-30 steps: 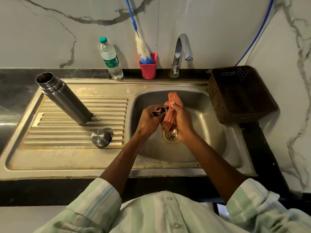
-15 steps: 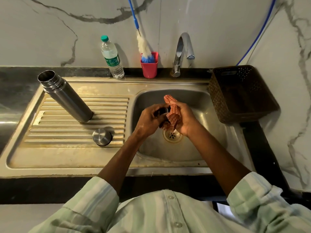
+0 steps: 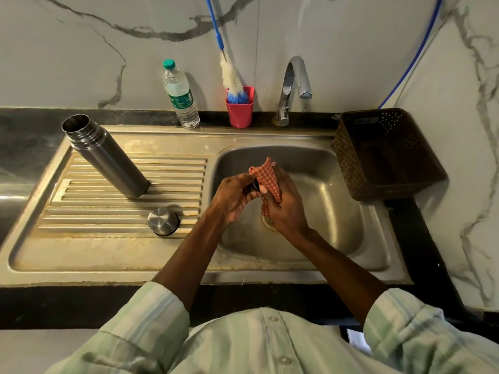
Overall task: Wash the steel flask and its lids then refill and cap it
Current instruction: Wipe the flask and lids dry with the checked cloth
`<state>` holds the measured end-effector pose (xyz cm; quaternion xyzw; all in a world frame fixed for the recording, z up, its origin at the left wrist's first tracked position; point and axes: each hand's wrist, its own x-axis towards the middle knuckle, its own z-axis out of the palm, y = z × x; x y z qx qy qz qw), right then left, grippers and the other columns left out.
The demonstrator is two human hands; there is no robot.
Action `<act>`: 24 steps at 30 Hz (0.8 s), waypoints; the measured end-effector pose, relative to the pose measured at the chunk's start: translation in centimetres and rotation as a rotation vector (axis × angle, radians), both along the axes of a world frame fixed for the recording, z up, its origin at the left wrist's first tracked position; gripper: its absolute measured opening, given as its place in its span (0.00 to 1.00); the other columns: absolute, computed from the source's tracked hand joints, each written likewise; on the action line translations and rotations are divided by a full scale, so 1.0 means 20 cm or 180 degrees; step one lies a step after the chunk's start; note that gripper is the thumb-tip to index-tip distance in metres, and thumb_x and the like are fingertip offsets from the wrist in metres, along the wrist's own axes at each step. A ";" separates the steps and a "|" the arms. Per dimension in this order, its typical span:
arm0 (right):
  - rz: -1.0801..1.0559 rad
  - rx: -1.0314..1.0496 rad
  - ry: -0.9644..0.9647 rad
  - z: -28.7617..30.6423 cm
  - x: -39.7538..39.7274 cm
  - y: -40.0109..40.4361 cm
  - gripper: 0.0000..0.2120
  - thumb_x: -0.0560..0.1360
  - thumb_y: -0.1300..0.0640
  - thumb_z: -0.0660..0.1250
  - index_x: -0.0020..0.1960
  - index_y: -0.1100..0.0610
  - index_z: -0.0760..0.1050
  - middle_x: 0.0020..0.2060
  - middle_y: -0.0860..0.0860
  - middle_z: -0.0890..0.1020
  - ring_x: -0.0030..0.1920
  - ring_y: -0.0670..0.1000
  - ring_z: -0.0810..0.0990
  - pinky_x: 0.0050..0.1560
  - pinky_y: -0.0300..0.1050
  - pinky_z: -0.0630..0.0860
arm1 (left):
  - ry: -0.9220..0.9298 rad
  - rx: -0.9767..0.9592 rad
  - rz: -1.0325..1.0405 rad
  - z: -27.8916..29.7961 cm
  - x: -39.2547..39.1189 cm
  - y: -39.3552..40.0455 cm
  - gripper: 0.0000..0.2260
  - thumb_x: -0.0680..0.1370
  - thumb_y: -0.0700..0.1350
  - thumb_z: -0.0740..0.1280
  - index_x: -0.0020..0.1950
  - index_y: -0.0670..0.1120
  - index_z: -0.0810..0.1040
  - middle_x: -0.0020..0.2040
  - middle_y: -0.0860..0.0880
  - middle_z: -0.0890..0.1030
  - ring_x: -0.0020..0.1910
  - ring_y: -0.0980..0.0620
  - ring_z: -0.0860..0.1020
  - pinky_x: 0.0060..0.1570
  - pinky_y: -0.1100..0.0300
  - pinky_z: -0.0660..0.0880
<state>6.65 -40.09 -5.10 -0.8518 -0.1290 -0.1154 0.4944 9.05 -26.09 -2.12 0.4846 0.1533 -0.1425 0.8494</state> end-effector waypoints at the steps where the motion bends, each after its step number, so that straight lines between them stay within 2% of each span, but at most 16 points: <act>1: 0.0017 0.0069 0.0039 -0.01 0.00 0.00 0.26 0.80 0.51 0.63 0.75 0.59 0.64 0.71 0.53 0.71 0.71 0.48 0.69 0.71 0.40 0.65 | 0.0008 0.0019 -0.0038 0.00 0.00 0.00 0.11 0.82 0.34 0.59 0.48 0.37 0.81 0.38 0.45 0.85 0.42 0.49 0.82 0.40 0.60 0.81; 3: -0.0002 0.0417 0.0193 0.02 0.01 0.00 0.22 0.80 0.52 0.64 0.73 0.57 0.68 0.68 0.51 0.75 0.67 0.46 0.73 0.68 0.41 0.70 | -0.0206 0.0122 -0.0222 -0.02 0.00 0.01 0.10 0.82 0.36 0.61 0.50 0.36 0.81 0.43 0.42 0.85 0.46 0.47 0.82 0.45 0.57 0.82; 6: -0.0403 0.1074 0.0847 0.10 0.03 0.05 0.15 0.80 0.50 0.64 0.63 0.55 0.77 0.53 0.50 0.83 0.52 0.45 0.82 0.52 0.43 0.79 | -0.0765 0.0688 -0.0525 -0.03 0.00 0.05 0.12 0.82 0.42 0.64 0.57 0.34 0.81 0.50 0.35 0.82 0.49 0.43 0.80 0.55 0.49 0.78; 8: -0.0711 0.1591 0.1405 0.16 0.08 0.08 0.12 0.79 0.49 0.65 0.55 0.56 0.81 0.45 0.52 0.85 0.45 0.49 0.84 0.48 0.46 0.81 | -0.1282 0.1398 -0.0561 -0.04 0.00 0.05 0.11 0.82 0.42 0.65 0.59 0.37 0.81 0.52 0.36 0.83 0.50 0.43 0.82 0.55 0.48 0.79; 10: -0.0757 0.2158 0.2151 0.21 0.14 0.06 0.12 0.76 0.49 0.67 0.48 0.57 0.82 0.38 0.53 0.85 0.40 0.53 0.84 0.46 0.50 0.80 | -0.1706 0.2087 -0.0542 -0.04 -0.02 0.04 0.11 0.81 0.43 0.67 0.62 0.42 0.81 0.52 0.43 0.85 0.51 0.48 0.84 0.53 0.53 0.81; 13: -0.0126 0.2614 0.3514 0.27 0.21 -0.01 0.13 0.71 0.50 0.70 0.48 0.59 0.80 0.38 0.55 0.83 0.40 0.54 0.82 0.46 0.49 0.79 | -0.2188 0.2942 -0.0493 -0.07 -0.04 0.04 0.14 0.80 0.43 0.68 0.65 0.44 0.79 0.56 0.47 0.84 0.51 0.53 0.82 0.53 0.57 0.80; 15: 0.0070 0.2508 0.3841 0.25 0.24 -0.05 0.14 0.73 0.49 0.69 0.49 0.60 0.81 0.43 0.57 0.83 0.44 0.56 0.82 0.51 0.53 0.79 | -0.2548 0.3317 -0.0425 -0.11 -0.05 0.04 0.15 0.78 0.41 0.69 0.65 0.41 0.78 0.58 0.46 0.81 0.54 0.54 0.79 0.56 0.59 0.78; 17: -0.0189 0.2262 0.3701 0.22 0.25 -0.04 0.16 0.75 0.46 0.69 0.52 0.59 0.81 0.48 0.58 0.84 0.49 0.58 0.83 0.54 0.57 0.79 | -0.2616 0.3428 -0.0290 -0.13 -0.06 0.02 0.15 0.77 0.39 0.71 0.64 0.42 0.79 0.57 0.46 0.81 0.54 0.54 0.78 0.56 0.60 0.77; 20: -0.1159 0.1819 0.2773 0.16 0.21 0.03 0.15 0.75 0.45 0.69 0.48 0.57 0.80 0.45 0.57 0.85 0.46 0.57 0.85 0.50 0.56 0.82 | -0.1949 0.3149 0.0230 -0.16 -0.08 -0.02 0.12 0.75 0.37 0.73 0.57 0.45 0.81 0.53 0.48 0.82 0.51 0.54 0.80 0.52 0.61 0.79; 22: -0.1305 0.1486 0.2101 0.16 0.17 0.07 0.14 0.74 0.46 0.71 0.47 0.58 0.80 0.41 0.56 0.85 0.40 0.55 0.85 0.42 0.56 0.83 | -0.1325 0.2529 0.0554 -0.14 -0.08 -0.04 0.09 0.74 0.37 0.74 0.50 0.47 0.79 0.47 0.49 0.82 0.46 0.55 0.81 0.47 0.59 0.80; 24: -0.0990 0.1233 0.1595 0.17 0.13 0.08 0.11 0.76 0.49 0.71 0.48 0.58 0.81 0.38 0.53 0.84 0.37 0.50 0.84 0.37 0.46 0.82 | -0.0934 0.1746 0.0715 -0.09 -0.07 -0.04 0.08 0.73 0.37 0.75 0.47 0.44 0.78 0.42 0.48 0.81 0.40 0.54 0.80 0.41 0.59 0.79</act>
